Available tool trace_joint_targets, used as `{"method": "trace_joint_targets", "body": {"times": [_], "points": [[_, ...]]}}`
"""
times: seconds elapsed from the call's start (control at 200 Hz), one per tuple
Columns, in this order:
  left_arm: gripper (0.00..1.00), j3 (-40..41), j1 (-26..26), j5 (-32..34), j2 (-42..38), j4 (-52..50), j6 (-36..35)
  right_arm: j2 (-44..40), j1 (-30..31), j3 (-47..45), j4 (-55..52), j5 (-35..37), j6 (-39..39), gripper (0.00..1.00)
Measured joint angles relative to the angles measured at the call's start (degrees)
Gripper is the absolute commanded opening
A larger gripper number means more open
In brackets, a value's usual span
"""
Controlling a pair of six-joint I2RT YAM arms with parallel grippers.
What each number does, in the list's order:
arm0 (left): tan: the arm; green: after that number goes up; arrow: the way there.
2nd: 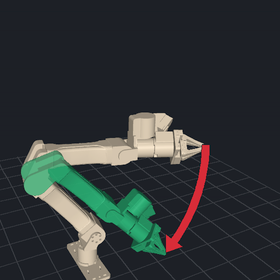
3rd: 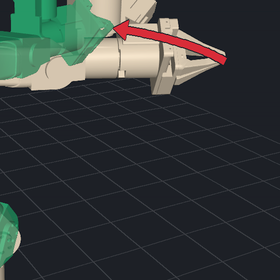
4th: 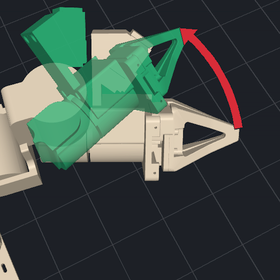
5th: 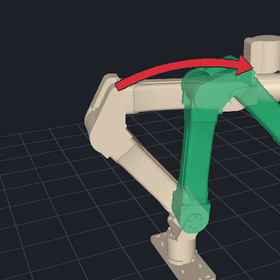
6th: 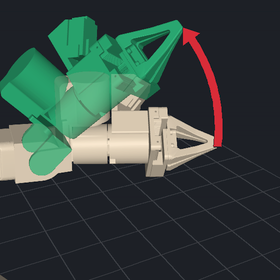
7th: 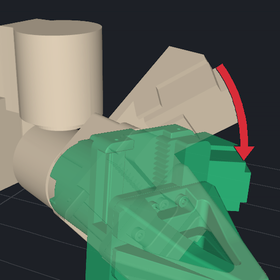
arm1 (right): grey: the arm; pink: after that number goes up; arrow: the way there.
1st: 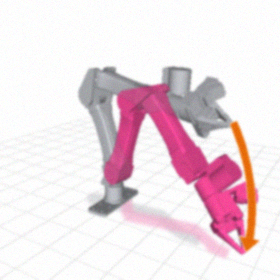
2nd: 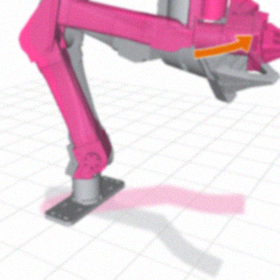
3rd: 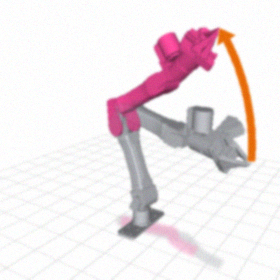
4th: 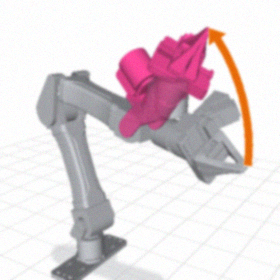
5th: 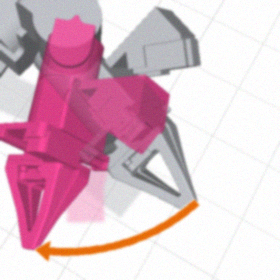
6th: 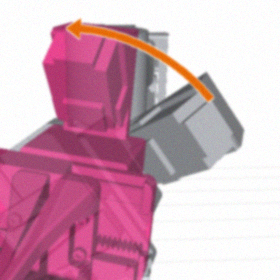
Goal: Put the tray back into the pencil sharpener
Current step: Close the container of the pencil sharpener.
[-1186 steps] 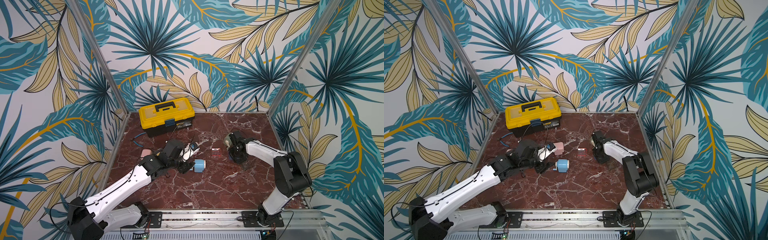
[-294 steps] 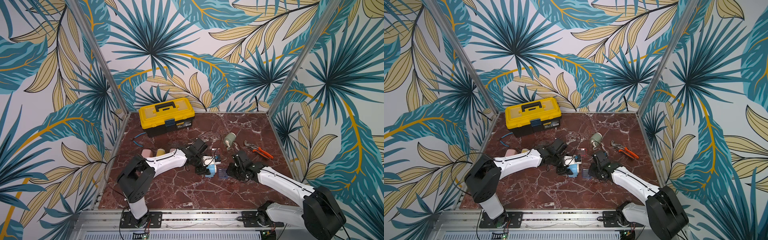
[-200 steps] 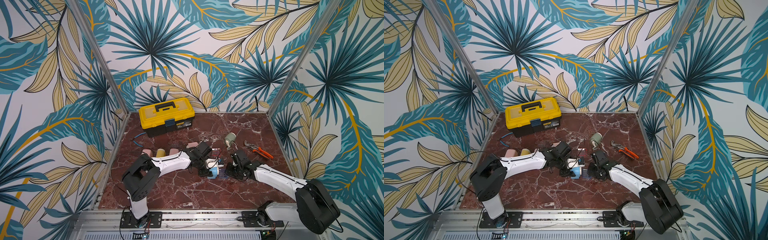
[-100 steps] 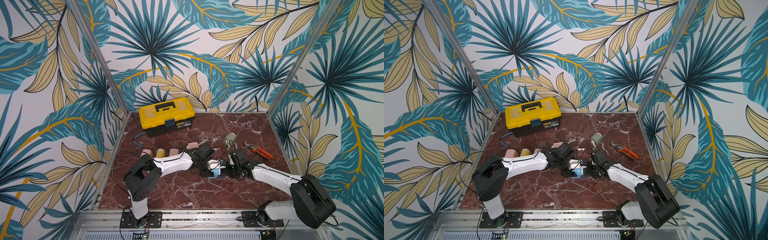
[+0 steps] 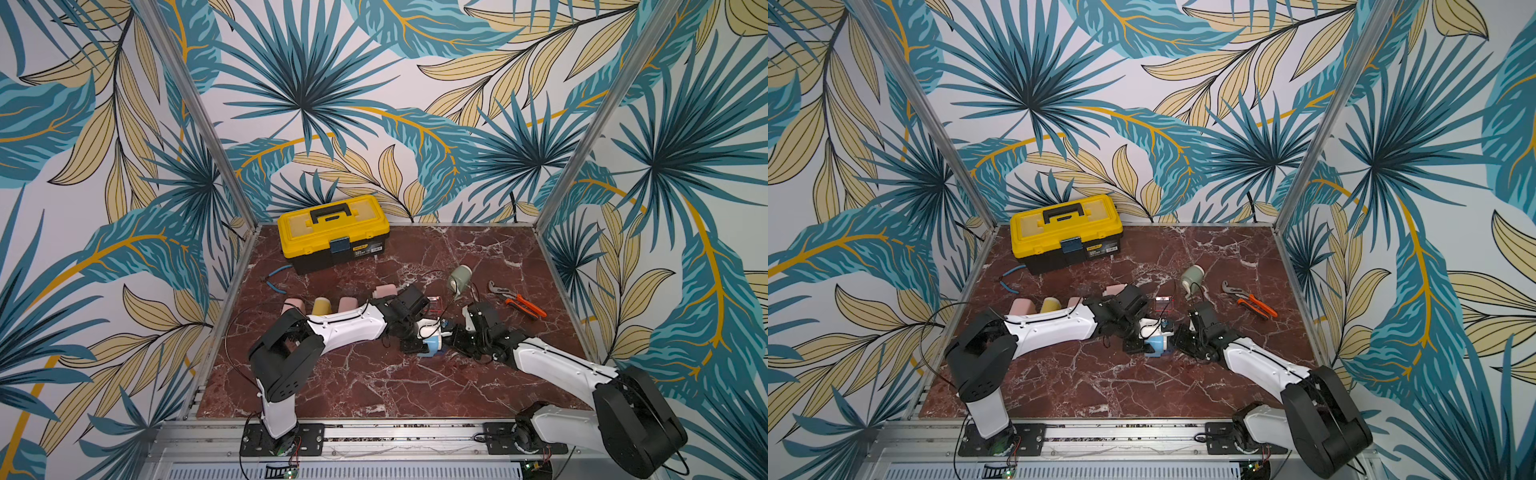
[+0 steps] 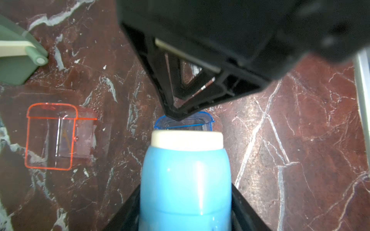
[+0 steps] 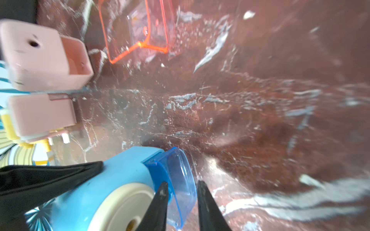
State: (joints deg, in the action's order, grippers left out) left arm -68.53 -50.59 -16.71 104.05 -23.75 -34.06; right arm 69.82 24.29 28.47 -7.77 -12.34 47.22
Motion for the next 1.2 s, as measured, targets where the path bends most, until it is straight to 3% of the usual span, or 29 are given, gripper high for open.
{"method": "trace_joint_targets", "body": {"times": [0.14, 0.305, 0.561, 0.876, 1.042, 1.197], "points": [[0.48, 0.0, 0.0, 0.0, 0.0, 0.0, 0.0, -3.6, -0.7, -0.8, -1.3, 3.1, 1.2, 0.23], [0.48, 0.0, 0.0, 0.0, 0.0, 0.0, 0.0, -0.6, -0.7, -0.8, -1.6, 3.7, 1.7, 0.19], [0.47, 0.0, 0.0, 0.0, 0.0, 0.2, 0.0, 9.1, -0.8, 0.4, 3.6, -4.8, 1.6, 0.18], [0.47, 0.1, 0.3, 0.9, -0.2, -0.1, 1.4, 14.1, -1.7, 0.7, 11.4, -11.9, 3.0, 0.18], [0.44, 0.8, 0.3, 1.5, -0.8, 0.3, 3.9, 13.2, -1.7, 0.6, 11.2, -11.3, 3.6, 0.25], [0.38, 3.8, 0.0, 3.3, -3.2, 1.8, 9.0, 3.7, -0.9, 0.5, 3.2, -4.1, 3.7, 0.29]]}}
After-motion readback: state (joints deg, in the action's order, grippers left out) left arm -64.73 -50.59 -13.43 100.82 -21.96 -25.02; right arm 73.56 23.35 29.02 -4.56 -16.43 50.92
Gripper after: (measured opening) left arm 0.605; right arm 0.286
